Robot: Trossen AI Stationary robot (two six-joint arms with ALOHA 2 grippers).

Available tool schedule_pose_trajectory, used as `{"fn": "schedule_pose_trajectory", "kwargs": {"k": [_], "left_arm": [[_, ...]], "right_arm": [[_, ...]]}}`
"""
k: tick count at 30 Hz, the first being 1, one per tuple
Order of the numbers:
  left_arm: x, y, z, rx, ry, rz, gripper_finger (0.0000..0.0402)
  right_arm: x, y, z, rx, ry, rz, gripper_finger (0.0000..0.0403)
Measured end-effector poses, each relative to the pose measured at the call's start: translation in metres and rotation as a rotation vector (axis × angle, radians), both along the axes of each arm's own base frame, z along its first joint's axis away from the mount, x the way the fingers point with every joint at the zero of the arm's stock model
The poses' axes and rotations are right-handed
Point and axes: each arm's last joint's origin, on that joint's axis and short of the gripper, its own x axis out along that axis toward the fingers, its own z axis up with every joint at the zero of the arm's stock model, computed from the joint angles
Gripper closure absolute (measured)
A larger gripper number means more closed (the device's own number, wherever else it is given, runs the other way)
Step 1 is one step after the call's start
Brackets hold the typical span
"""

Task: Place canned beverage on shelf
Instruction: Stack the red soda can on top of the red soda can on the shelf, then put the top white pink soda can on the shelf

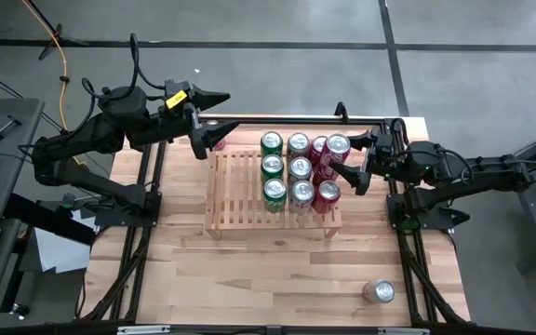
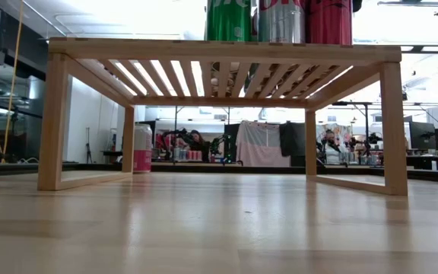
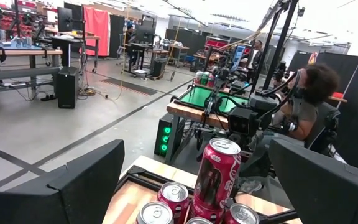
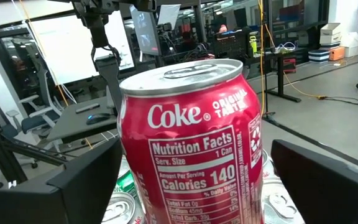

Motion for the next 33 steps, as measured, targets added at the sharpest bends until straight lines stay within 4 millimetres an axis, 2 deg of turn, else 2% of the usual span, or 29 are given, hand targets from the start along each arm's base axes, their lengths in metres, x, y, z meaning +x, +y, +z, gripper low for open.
{"fn": "schedule_pose_trajectory", "kwargs": {"k": [11, 33], "left_arm": [[0.0, 0.0, 0.0, 0.024, 0.008, 0.001, 0.0009], [0.0, 0.0, 0.0, 0.025, 0.008, 0.001, 0.0009]], "right_arm": [[0.0, 0.0, 0.001, -0.004, -0.008, 0.001, 0.0003], [-0.002, 0.0, 0.017, 0.007, -0.179, 0.001, 0.0003]]}}
